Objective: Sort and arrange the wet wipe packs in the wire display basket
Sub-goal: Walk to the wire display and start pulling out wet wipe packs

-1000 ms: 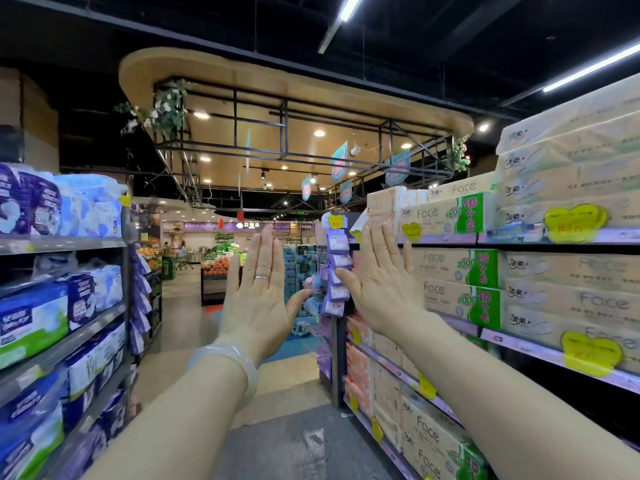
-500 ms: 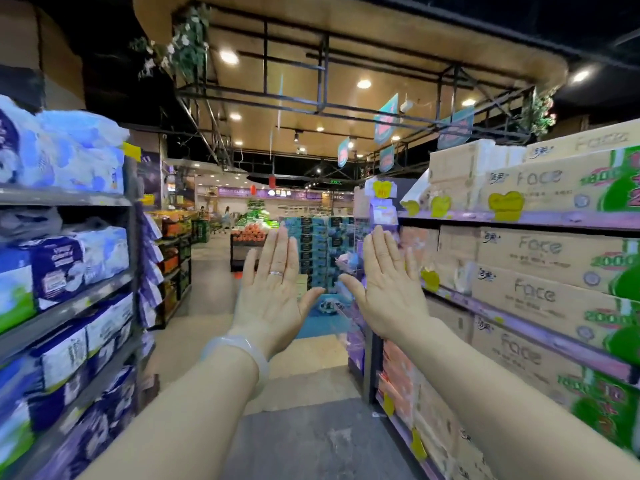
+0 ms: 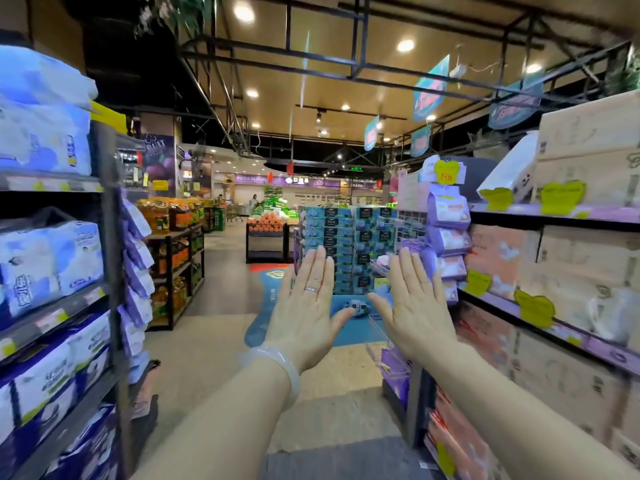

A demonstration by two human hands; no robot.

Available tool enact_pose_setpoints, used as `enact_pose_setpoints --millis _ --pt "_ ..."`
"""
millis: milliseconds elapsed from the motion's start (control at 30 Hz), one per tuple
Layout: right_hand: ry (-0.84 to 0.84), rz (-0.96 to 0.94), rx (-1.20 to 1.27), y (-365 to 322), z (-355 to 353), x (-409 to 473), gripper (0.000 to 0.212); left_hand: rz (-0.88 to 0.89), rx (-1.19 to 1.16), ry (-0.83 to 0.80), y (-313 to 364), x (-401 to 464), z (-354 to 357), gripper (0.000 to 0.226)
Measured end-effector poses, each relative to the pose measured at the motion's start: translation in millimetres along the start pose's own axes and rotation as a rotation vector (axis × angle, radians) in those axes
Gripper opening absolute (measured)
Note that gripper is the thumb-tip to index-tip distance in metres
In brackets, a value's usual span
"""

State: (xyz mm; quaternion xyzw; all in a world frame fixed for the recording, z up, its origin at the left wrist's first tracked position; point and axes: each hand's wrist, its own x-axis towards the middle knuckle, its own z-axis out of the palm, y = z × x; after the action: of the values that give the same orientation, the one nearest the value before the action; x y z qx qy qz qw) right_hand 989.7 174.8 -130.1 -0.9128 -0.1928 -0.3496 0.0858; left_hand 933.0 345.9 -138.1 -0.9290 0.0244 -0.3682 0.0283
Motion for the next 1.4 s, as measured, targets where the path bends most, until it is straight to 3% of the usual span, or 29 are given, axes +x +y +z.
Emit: enact_pose_setpoints --millis 400,733,1000,1100,1400 --pt "-0.103 0.082 0.06 73.6 268.7 225.2 0.073 0.021 -0.025 -0.004 -94.9 215.2 272.0 0.074" --pt "-0.2 0.042 0.132 89.8 470.7 408.7 0.075 0.008 -0.067 -0.054 -183.3 390.9 470.9 0.082" --pt "-0.212 0.256 0.136 153.5 632.7 551.7 0.074 0.118 -0.142 -0.135 -237.7 554.2 661.5 0.078" --pt "-0.227 0.337 0.111 189.9 672.7 588.2 0.074 0.136 -0.163 -0.192 -238.1 614.7 720.8 0.078" --pt "-0.233 0.597 -0.023 322.2 789.2 654.6 0.073 0.462 -0.329 -0.298 -174.3 739.2 899.1 0.076"
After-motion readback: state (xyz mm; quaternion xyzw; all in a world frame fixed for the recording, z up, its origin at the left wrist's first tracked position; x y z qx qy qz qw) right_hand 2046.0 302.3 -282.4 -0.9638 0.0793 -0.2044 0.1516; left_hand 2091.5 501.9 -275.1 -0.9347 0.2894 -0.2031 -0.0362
